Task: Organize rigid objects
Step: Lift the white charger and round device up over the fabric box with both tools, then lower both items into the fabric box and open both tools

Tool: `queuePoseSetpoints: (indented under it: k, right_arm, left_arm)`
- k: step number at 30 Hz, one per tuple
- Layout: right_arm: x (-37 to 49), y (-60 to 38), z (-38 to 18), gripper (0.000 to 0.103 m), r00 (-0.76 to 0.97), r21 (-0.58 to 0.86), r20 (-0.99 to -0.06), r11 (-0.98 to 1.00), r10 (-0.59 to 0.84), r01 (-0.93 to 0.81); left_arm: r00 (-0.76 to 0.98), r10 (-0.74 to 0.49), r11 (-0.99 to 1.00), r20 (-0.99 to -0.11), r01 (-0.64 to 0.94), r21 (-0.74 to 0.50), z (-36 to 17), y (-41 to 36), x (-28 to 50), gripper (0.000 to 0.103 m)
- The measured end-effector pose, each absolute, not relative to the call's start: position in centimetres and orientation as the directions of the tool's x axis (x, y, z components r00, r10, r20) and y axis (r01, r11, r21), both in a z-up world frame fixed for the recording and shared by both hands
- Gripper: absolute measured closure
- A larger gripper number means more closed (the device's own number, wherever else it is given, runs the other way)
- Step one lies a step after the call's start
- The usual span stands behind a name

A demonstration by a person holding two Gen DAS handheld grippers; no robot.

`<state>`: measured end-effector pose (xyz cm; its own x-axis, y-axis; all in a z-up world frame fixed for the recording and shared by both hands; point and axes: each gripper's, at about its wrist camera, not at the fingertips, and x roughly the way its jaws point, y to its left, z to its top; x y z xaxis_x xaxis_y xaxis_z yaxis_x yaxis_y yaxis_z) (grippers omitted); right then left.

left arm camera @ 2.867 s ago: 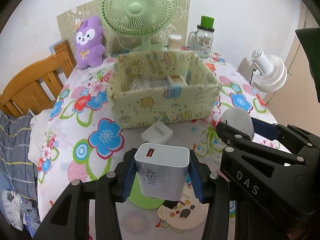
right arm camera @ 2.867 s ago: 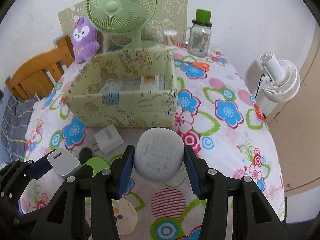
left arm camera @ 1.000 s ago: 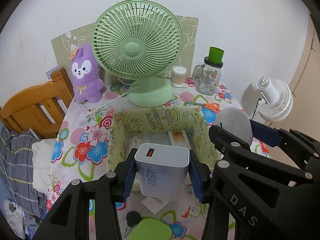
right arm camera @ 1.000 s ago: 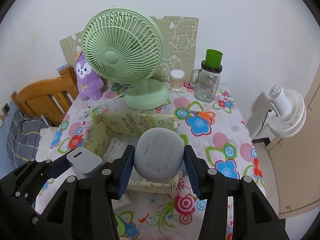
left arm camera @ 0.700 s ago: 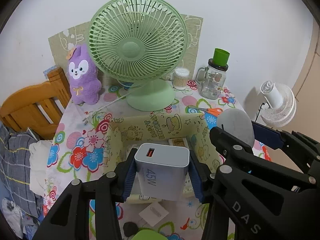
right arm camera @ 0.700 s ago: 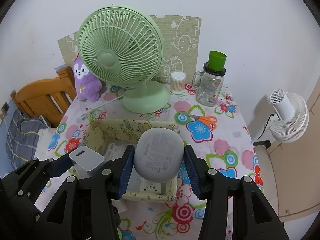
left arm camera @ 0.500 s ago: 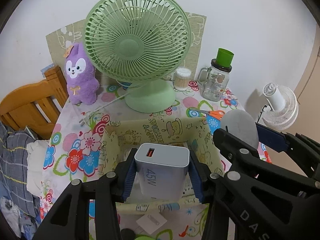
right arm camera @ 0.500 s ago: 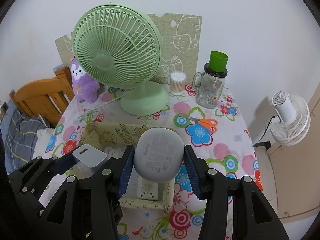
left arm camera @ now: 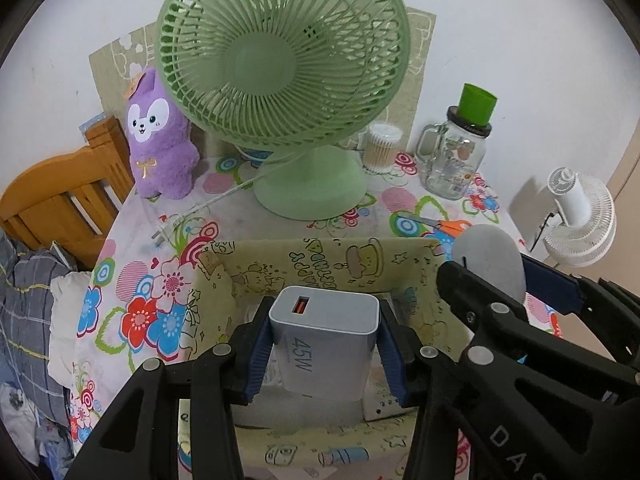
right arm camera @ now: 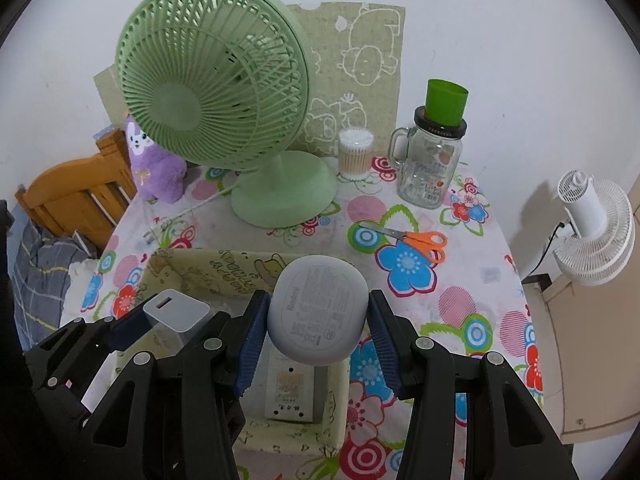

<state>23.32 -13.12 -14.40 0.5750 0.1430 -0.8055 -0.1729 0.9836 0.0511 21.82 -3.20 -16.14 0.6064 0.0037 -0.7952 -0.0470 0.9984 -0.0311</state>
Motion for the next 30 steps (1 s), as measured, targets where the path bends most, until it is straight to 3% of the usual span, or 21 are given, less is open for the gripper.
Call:
queuePoseSetpoints:
  k: [18, 21, 30]
  right_arm:
    - [25.8, -13.3, -17.1, 0.050, 0.556, 0.040, -0.824, 0.991, 0.103, -0.125]
    - [25.8, -13.6, -17.0, 0.050, 0.558, 0.049, -0.823, 0.992, 0.105, -0.115]
    - [25.0, -13.2, -16.9, 0.050, 0.553, 0.061, -0.824, 0.990, 0.123, -0.129]
  left_arm:
    - [0.585, -0.014, 0.998, -0.811, -0.040, -0.045, -19.1, -2.9, 25.2, 0.053]
    - [0.586, -0.006, 0.998, -0.810, -0.051, -0.044, -18.9, -3.0, 25.2, 0.040]
    - [0.602, 0.008, 0.999, -0.798, -0.041, -0.021, -17.9, -2.6, 23.4, 0.020]
